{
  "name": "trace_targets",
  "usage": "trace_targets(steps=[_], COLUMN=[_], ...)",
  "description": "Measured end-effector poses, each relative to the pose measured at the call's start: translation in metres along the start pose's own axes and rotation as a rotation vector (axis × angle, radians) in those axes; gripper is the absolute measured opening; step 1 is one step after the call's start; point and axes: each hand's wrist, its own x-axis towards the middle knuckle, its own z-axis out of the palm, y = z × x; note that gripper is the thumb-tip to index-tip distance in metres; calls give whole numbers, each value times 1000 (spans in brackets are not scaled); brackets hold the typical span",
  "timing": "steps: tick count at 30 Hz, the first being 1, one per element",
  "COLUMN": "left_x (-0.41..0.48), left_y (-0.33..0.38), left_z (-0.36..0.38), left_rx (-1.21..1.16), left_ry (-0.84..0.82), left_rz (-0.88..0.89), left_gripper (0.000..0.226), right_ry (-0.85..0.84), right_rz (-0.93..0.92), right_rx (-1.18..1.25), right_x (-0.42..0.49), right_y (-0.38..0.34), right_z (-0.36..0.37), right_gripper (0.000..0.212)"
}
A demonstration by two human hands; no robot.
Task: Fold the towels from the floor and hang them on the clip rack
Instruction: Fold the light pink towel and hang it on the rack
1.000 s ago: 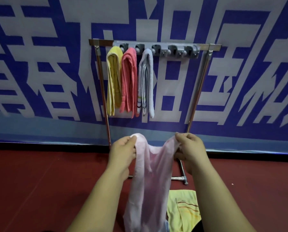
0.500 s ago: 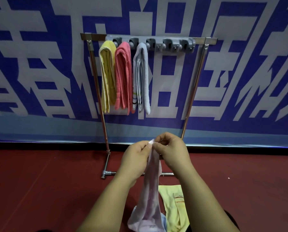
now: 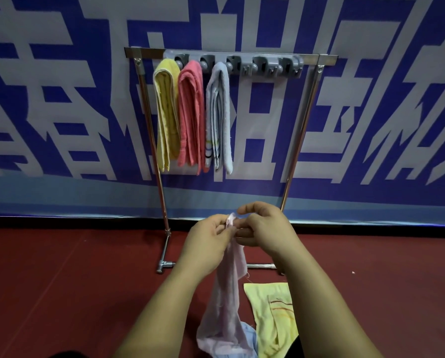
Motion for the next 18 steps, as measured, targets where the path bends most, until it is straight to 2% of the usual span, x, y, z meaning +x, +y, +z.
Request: trace_targets(steps=[3, 7, 13, 18], left_x=[0, 1, 6, 12], left_y=[2, 3, 7, 12], left_z=[-5, -15, -32, -48], left_rx=[32, 22, -107, -249], left_ry=[19, -5, -48, 4], left_rz=[24, 57, 101, 150], left_gripper=[19, 21, 26, 16], right_ry=[-13, -19, -67, -144], right_rz=[-57, -177, -214, -194], right_rx=[-94, -455, -538, -705], right_x=[-1, 4, 7, 11], right_y=[0, 10, 22, 25], right_z=[-4, -12, -13, -22], right_gripper=[26, 29, 8, 17])
